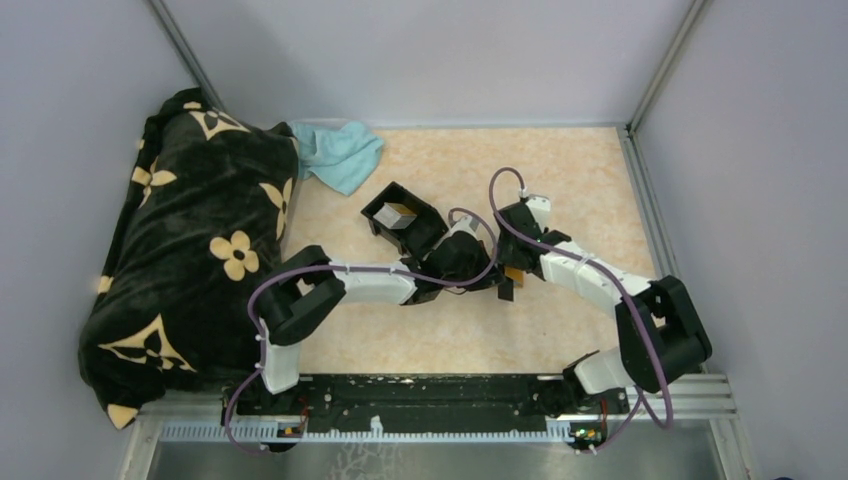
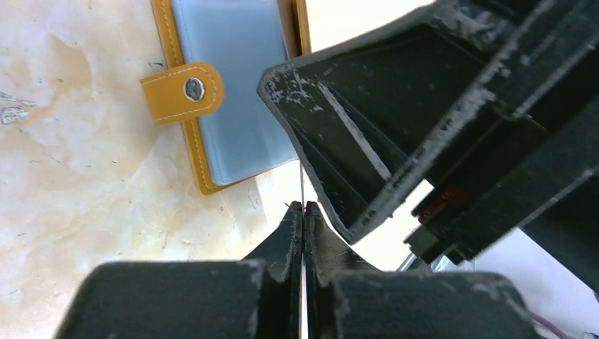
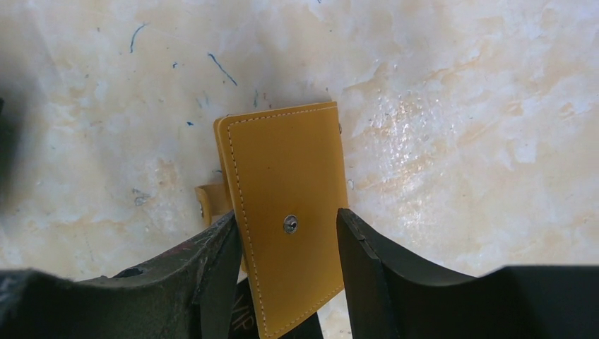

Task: Put the credit cards into the card holder
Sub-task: Open the card holder at the center of the board.

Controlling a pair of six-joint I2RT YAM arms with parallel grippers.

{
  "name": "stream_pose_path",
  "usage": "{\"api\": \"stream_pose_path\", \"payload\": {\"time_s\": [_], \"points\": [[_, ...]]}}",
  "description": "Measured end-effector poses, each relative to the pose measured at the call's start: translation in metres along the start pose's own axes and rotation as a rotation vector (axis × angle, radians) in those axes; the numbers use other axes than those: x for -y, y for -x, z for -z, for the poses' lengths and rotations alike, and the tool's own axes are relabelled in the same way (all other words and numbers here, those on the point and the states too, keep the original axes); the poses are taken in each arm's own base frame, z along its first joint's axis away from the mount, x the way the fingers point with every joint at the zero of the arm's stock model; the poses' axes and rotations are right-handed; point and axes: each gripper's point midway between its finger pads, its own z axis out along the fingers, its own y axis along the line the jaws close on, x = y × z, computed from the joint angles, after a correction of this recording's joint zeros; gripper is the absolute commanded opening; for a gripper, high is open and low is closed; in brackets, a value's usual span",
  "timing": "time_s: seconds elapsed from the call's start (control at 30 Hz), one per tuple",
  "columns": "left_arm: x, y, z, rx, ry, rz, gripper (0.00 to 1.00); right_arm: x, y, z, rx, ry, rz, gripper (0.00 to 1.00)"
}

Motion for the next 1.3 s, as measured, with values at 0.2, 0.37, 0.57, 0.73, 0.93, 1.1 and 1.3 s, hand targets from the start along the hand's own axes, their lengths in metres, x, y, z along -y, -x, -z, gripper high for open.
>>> {"api": "stream_pose_path", "payload": {"time_s": [0.2, 0.37, 0.57, 0.73, 0.93, 1.1, 1.3], "points": [[0.006, -0.005, 0.003, -0.007, -0.012, -0.006, 0.0, 0.006, -0.001, -0.006, -0.002, -0.03, 0.02, 0.41], [0.008, -0.004, 0.005, 0.001, -0.017, -0.007, 0.0, 0.01, 0.003, -0.005, 0.009, -0.047, 0.034, 0.21], [-0.001, -0.002, 0.012, 0.023, 0.009, -0.008, 0.0, 0.021, 0.014, 0.002, 0.036, -0.06, 0.015, 0.03], [-0.005, 0.004, 0.019, 0.053, 0.027, -0.015, 0.0, 0.03, 0.018, 0.002, 0.044, -0.065, -0.011, 0.0], [-0.01, 0.019, 0.031, 0.103, 0.055, -0.032, 0.0, 0.048, 0.004, -0.002, 0.01, -0.041, -0.069, 0.0], [-0.016, 0.032, 0.047, 0.142, 0.092, -0.056, 0.0, 0.037, -0.013, -0.006, -0.051, 0.069, -0.089, 0.0], [-0.009, 0.047, 0.066, 0.174, 0.099, -0.103, 0.0, 0.015, -0.042, -0.002, -0.136, 0.233, -0.086, 0.0]]}}
